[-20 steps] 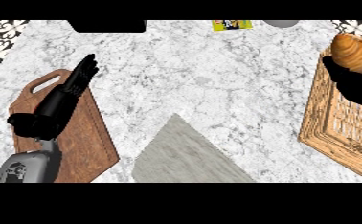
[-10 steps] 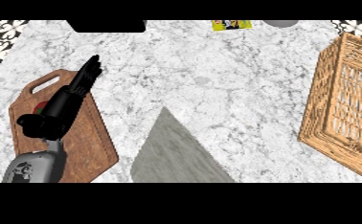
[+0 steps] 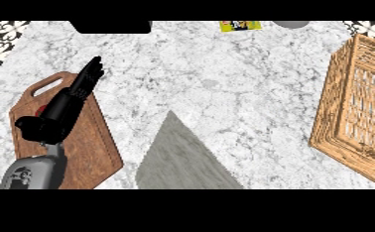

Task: Pick the croissant from the placemat and place it in the basket

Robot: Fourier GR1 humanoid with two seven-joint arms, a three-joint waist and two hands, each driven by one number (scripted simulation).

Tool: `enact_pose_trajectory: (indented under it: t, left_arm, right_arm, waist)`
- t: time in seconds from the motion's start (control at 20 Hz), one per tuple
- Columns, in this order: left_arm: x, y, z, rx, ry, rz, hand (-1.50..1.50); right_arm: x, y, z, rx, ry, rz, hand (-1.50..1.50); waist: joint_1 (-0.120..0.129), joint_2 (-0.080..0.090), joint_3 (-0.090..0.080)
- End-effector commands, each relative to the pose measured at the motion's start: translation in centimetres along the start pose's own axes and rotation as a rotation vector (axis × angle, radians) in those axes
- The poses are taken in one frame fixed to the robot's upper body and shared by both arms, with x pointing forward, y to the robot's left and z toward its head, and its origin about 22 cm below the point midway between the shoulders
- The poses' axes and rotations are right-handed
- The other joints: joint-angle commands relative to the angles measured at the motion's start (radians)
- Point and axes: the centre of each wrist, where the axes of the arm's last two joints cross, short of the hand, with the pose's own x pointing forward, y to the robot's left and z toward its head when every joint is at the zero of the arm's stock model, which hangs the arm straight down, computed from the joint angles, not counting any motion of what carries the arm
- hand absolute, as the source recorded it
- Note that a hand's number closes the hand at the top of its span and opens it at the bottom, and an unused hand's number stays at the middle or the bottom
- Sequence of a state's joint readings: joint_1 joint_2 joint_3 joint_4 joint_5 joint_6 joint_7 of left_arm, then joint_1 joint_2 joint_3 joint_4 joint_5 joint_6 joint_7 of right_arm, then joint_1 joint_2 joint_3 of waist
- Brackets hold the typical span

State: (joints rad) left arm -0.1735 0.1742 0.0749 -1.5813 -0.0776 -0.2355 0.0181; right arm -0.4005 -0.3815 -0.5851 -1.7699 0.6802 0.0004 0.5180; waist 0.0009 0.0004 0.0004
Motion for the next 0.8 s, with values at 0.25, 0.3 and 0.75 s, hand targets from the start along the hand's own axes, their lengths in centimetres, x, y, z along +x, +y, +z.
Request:
enact_pose_trajectory:
  t: [0.25, 0.3, 0.75]
  left_arm:
    - [-0.6, -1.4, -0.6, -0.003, 0.001, 0.006, 0.00]
    - [2.1, -0.5, -0.2, -0.006, -0.005, 0.005, 0.00]
    - [-0.3, 0.1, -0.9, -0.006, 0.004, 0.016, 0.00]
  right_arm:
    - [-4.9, 0.8, -1.2, -0.159, -0.047, 0.022, 1.50]
    - [-5.0, 1.3, -2.6, -0.191, -0.009, -0.044, 1.50]
    - [-7.2, -0.7, -5.1, -0.133, -0.091, -0.051, -1.50]
  waist:
    - [-0.004, 0.000, 0.000]
    - [0.006, 0.000, 0.000]
    - [-0.002, 0.000, 0.000]
